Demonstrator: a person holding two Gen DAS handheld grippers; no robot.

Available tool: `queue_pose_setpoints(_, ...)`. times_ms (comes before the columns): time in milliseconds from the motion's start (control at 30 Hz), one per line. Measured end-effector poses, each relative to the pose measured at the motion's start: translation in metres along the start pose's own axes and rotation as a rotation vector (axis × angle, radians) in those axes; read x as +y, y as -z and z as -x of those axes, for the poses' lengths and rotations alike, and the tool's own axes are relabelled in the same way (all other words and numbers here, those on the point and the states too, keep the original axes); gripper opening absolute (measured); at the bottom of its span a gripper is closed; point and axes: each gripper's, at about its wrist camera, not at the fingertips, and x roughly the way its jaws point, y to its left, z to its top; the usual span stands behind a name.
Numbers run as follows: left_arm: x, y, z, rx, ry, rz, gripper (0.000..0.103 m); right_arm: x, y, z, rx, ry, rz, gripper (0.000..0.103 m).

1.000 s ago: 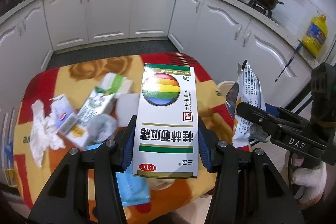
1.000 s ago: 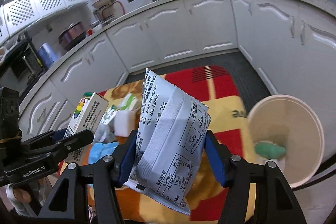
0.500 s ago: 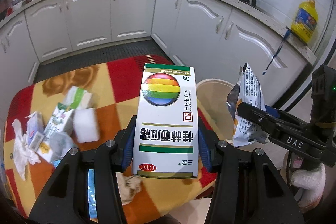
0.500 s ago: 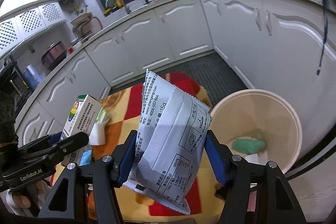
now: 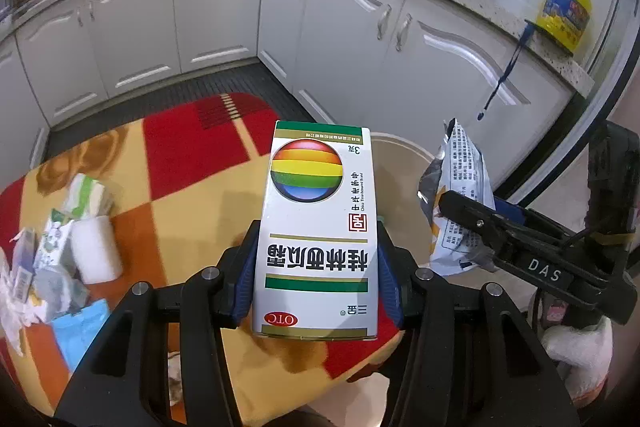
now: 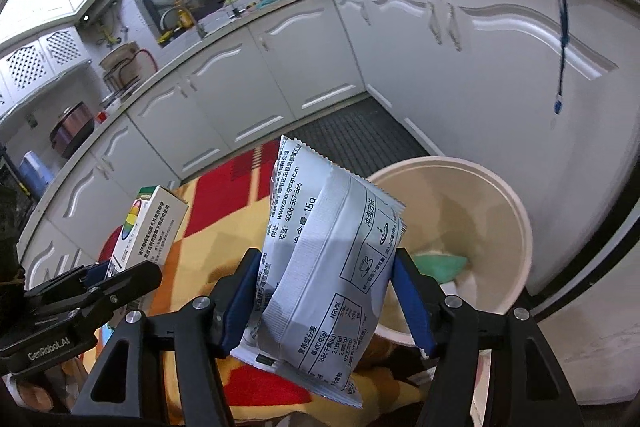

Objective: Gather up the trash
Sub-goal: 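Carry box and packet over the white bin and open both tools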

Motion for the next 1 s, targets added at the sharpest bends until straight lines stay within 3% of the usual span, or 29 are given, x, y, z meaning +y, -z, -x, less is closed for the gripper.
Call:
queue_pose_setpoints(467, -0.034, -0.006, -0.048, 0.075, 0.037, -0.019, 0.05, -0.038, 0.003, -0.015, 0.023, 0.044, -0.062, 0.063)
queue_pose_setpoints(1000, -0.035, -0.014, -0.088, 0.103, 0.057, 0.037, 0.05, -0.062, 0.001, -0.041, 0.053, 0.096, -0.083, 0.065)
